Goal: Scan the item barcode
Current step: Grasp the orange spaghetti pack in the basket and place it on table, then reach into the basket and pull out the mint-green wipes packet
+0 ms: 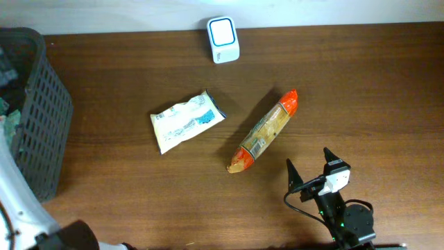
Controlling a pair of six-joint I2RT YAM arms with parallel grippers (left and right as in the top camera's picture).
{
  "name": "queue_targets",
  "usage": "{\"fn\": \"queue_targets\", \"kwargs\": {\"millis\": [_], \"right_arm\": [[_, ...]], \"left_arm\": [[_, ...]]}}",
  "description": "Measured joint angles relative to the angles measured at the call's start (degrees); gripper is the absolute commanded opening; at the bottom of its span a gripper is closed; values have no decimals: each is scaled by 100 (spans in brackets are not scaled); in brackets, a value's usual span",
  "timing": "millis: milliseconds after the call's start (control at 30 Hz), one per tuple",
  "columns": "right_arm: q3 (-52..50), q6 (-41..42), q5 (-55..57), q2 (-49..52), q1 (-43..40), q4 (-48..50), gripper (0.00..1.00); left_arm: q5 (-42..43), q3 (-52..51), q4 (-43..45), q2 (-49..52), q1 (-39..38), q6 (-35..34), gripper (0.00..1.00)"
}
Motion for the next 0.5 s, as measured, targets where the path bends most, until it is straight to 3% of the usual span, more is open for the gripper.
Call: {"fn": "queue_targets", "kwargs": {"millis": [133, 233, 400, 500], "right_arm": [[0, -2, 2, 0, 0, 0, 99], [0, -4, 0, 0, 0, 0, 99], [0, -2, 2, 0, 0, 0, 99], [0, 0, 2, 0, 0, 0, 99]], "left_arm": [[0, -103, -24, 579, 448, 116, 95], [-44, -638, 197, 962, 542, 605, 94], [-638, -1325, 603, 1672, 588, 966, 93], [-748, -1327, 960, 2055, 695, 1073, 86]]}}
